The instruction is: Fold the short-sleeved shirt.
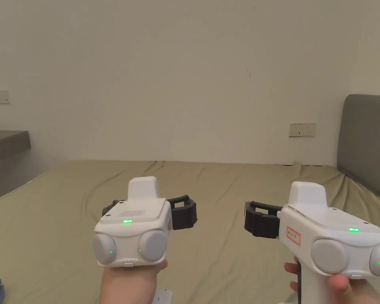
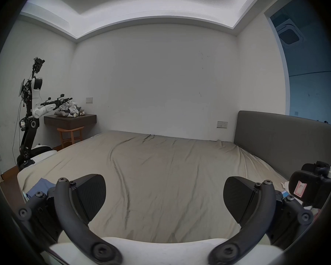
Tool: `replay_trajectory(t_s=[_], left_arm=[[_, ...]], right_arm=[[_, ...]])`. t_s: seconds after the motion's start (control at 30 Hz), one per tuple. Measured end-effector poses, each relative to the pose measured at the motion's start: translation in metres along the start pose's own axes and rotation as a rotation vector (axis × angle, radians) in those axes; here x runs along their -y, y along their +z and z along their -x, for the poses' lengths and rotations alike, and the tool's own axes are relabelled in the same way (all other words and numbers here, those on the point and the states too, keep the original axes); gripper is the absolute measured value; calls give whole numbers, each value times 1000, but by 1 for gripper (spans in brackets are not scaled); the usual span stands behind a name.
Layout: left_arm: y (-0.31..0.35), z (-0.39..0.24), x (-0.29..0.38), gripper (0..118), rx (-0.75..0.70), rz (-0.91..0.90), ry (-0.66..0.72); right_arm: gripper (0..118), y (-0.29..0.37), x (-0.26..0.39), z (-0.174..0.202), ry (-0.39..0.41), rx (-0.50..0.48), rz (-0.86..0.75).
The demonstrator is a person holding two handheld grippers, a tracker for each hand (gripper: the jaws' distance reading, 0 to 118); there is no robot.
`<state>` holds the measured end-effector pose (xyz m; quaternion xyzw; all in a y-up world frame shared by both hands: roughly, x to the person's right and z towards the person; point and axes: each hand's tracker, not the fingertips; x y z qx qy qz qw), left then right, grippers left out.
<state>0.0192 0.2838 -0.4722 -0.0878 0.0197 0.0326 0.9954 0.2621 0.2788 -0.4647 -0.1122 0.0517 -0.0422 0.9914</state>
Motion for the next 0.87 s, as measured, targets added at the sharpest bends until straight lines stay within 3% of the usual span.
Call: replay_trajectory(t_s=[0.07,0.13,0.33,0.53,0.87], left_arm=[[-1,0,1,118,7,3,-1],[-1,-3,3,118,3,3,-19],[2,-3,2,118,10,-12,-16],[4,-4,5,118,-10,-28,-49],[5,-1,5,118,1,-28,-45]], right_arm=[[118,0,-2,2,8,25,18],[118,1,-2,3,65,29,7],[118,3,-1,2,1,9,0],[118,1,4,9,45,33,8],[118,-3,4,9,54,68,3]])
